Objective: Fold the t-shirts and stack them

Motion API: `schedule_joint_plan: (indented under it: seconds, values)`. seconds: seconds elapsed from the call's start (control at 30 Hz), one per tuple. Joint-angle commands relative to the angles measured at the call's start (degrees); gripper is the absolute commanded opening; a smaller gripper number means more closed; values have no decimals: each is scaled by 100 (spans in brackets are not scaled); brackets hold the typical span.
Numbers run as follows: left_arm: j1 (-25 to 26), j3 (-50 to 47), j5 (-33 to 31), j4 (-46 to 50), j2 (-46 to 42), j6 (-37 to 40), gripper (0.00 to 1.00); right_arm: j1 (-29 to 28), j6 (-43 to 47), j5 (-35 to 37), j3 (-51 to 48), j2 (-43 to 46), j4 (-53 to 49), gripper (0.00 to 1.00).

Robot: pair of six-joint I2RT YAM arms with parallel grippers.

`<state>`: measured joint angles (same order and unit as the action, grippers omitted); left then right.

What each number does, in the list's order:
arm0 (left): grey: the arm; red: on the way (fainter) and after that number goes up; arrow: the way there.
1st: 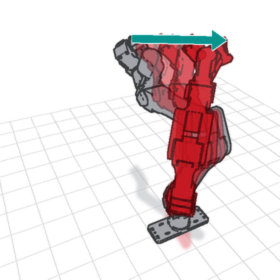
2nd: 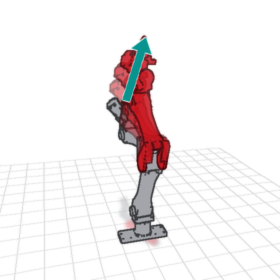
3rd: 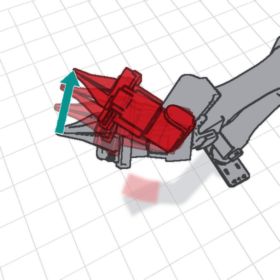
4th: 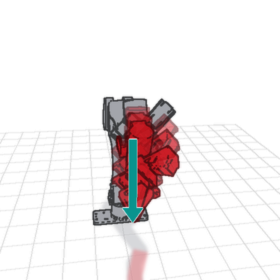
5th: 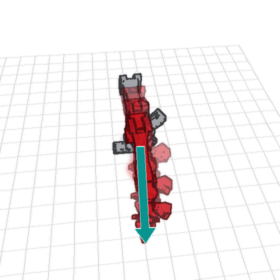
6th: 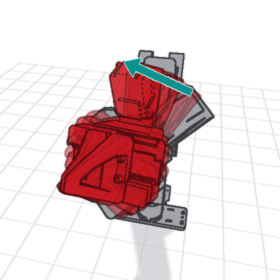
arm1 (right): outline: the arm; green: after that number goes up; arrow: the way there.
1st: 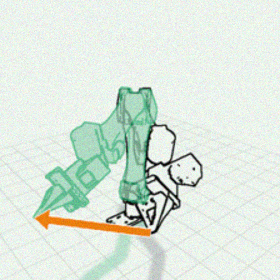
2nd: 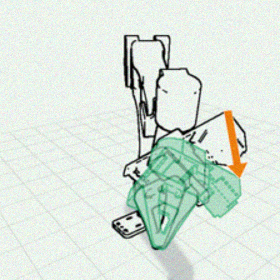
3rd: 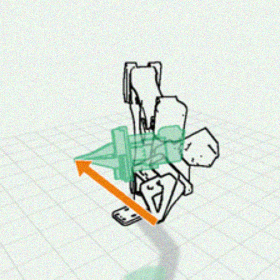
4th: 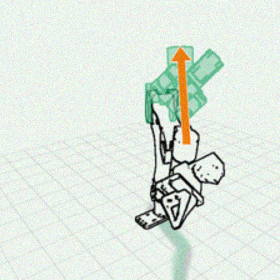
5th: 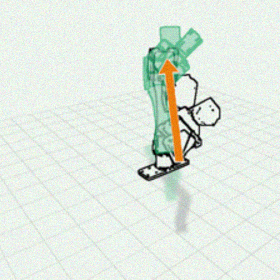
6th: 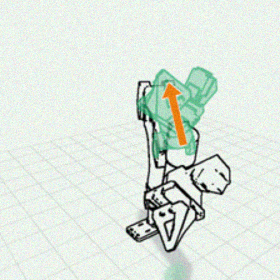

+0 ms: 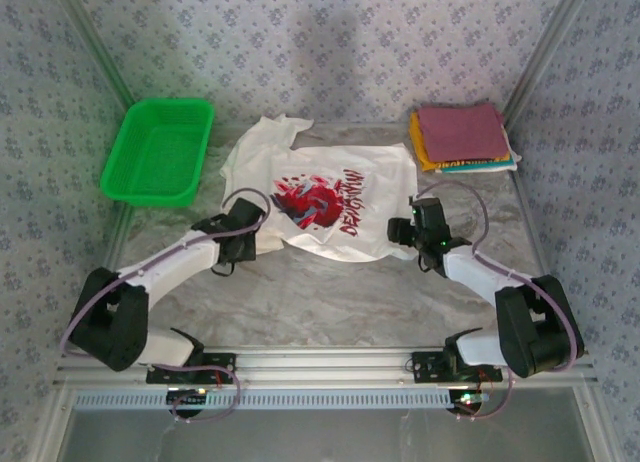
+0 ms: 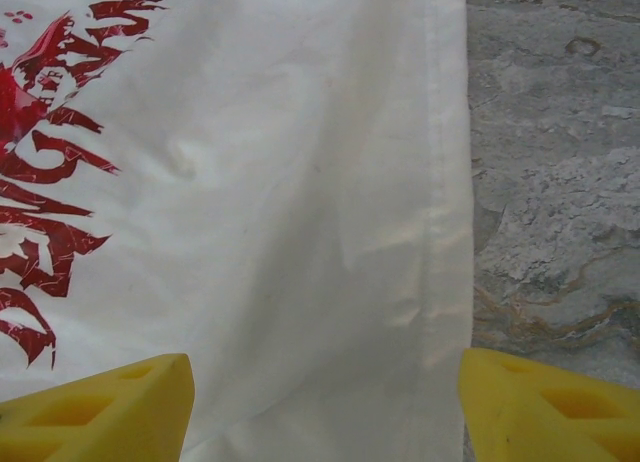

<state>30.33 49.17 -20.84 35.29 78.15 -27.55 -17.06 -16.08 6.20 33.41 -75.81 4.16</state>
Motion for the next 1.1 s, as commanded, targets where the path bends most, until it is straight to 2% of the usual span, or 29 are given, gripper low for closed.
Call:
schedule_joint_plan:
  seconds: [0.0, 0.17, 0.37, 0.47, 0.5, 0.53, 0.7, 0.73, 0.77, 0.87, 0.93, 1.0, 1.07]
  values:
    - [173, 691, -643, 1286, -69, 722, 0, 80, -82, -125, -42, 141, 2, 72]
    - [708, 1792, -1591, 2794, 496, 1166, 0, 148, -71, -154, -97, 227, 22, 72]
    - [1728, 2687, -2053, 3878, 1467, 1443, 0, 194, -87, -202, -106, 253, 24, 72]
    - [2398, 3197, -2005, 4205, 2091, 1452, 3, 220, -79, -216, -115, 295, 22, 72]
    - [2618, 3269, -1887, 4101, 2271, 1499, 13, 221, -80, -231, -123, 310, 32, 72]
    - [2808, 3263, -1738, 3894, 2422, 1538, 15, 227, -74, -226, -141, 322, 54, 73]
    - [3292, 3310, -1049, 2388, 2801, 1658, 10, 273, -100, -266, -213, 332, 138, 73]
    - [3295, 3302, -767, 2003, 2796, 1688, 11, 295, -100, -291, -212, 343, 129, 73]
    - [3295, 3262, -570, 1684, 2781, 1723, 19, 309, -93, -302, -203, 370, 101, 73]
    - [3309, 2818, -324, 857, 2485, 1728, 22, 406, -80, -302, -232, 519, 46, 73]
    - [3281, 2340, -317, 401, 1991, 1704, 37, 515, -118, -369, -302, 605, 80, 73]
    - [3111, 1895, -53, -111, 1436, 1577, 40, 588, -163, -437, -359, 638, 143, 73]
    - [2725, 1380, 405, -509, 887, 1261, 42, 622, -168, -473, -362, 629, 160, 73]
